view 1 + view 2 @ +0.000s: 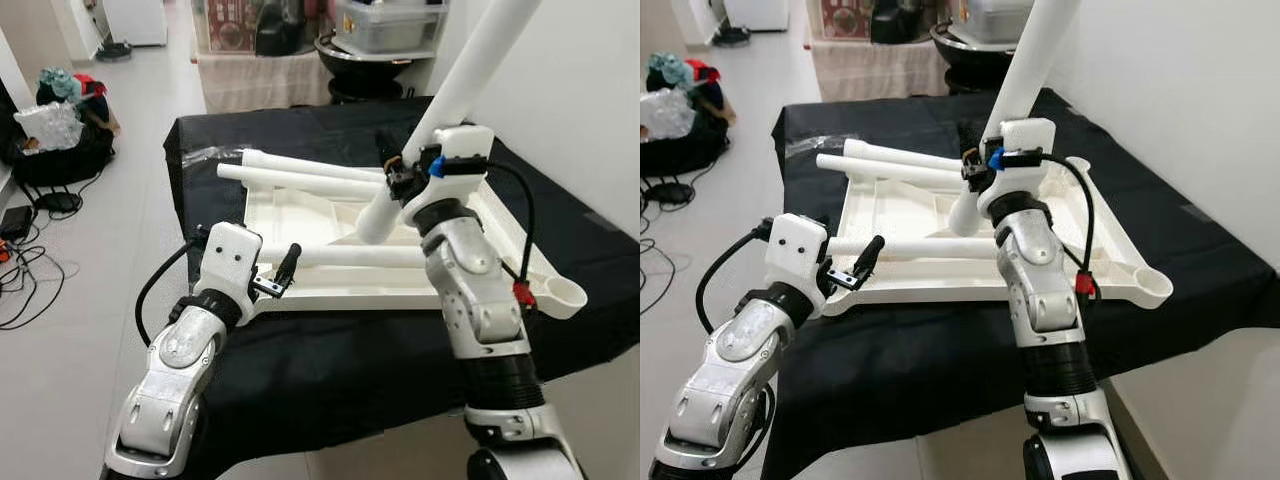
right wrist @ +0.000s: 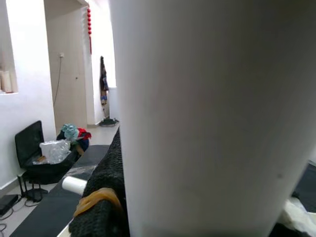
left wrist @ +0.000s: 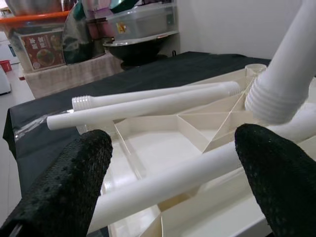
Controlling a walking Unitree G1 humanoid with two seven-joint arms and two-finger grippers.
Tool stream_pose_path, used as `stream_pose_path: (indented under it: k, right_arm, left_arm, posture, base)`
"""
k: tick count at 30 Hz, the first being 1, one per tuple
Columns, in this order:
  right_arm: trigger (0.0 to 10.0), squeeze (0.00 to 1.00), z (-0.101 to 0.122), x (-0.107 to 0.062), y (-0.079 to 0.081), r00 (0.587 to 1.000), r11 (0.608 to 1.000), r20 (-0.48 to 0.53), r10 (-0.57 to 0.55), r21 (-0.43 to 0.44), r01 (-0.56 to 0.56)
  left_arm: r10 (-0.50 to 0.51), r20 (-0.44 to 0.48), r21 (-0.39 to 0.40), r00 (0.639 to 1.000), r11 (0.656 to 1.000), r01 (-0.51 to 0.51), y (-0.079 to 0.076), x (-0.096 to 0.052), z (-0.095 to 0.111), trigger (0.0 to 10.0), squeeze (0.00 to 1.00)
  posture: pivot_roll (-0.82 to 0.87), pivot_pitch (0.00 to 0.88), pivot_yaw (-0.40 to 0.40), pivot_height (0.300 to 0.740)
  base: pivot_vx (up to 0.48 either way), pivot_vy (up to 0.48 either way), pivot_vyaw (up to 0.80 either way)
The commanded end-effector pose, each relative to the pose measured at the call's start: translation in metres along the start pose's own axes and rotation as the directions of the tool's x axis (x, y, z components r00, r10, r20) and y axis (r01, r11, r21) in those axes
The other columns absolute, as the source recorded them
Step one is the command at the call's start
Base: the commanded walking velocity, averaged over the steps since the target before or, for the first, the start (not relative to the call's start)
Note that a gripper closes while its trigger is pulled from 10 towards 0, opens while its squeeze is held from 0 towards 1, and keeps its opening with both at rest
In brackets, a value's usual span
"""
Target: Building children table
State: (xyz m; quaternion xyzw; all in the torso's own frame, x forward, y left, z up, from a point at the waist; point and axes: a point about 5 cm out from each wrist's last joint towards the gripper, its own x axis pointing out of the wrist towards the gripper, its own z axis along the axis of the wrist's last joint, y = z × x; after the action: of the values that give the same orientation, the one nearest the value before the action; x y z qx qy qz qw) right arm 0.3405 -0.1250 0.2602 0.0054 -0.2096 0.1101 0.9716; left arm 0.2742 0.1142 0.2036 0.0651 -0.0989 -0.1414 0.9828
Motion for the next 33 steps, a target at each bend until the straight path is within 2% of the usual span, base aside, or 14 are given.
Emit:
stream_pose_path:
  k: [1, 7, 12, 19, 33]
  right_arm:
    - [10.0, 0.0, 0.005, -0.003, 0.0, 1.0, 1.0, 0.023, 0.004, -0.006, -0.004]
    - [10.0, 0.0, 0.004, -0.004, 0.0, 1.0, 1.0, 0.007, 0.003, -0.02, -0.003]
    - [10.0, 0.0, 0.001, -0.002, -0.001, 1.0, 1.0, -0.015, -0.003, -0.004, 0.003]
    - [10.0, 0.0, -0.001, -0.003, 0.0, 1.0, 1.0, -0.022, 0.002, -0.005, -0.002]
    - [10.0, 0.0, -0.002, 0.0, -0.002, 1.0, 1.0, -0.027, -0.003, -0.02, 0.003]
  left_arm:
    - [0.012, 0.001, 0.003, 1.0, 1.0, -0.012, -0.001, 0.0, 0.003, 10.0, 0.0]
    - [0.028, -0.006, 0.017, 1.0, 0.999, -0.028, 0.0, -0.002, 0.001, 10.0, 0.0]
    - [0.059, -0.012, 0.029, 0.998, 0.998, -0.059, 0.007, -0.001, 0.0, 10.0, 0.0]
    - [0.064, -0.018, 0.02, 0.998, 0.998, -0.063, 0.006, 0.0, -0.001, 10.0, 0.0]
    - [0.084, -0.02, 0.007, 0.996, 0.996, -0.084, 0.011, 0.002, -0.001, 10.0, 0.0]
  posture:
    - [0.04, 0.006, -0.035, 0.74]
    - [0.03, 0.0, -0.037, 0.74]
    - [0.04, 0.0, -0.041, 0.74]
    - [0.03, 0.0, -0.041, 0.74]
    - [0.03, 0.0, -0.045, 0.74]
  base:
    - [0.0, 0.0, 0.0]
    - [0.0, -0.384, 0.64]
    - [0.0, -0.461, 0.0]
    - [0.0, -0.439, 0.0]
    - [0.272, -0.392, 0.0]
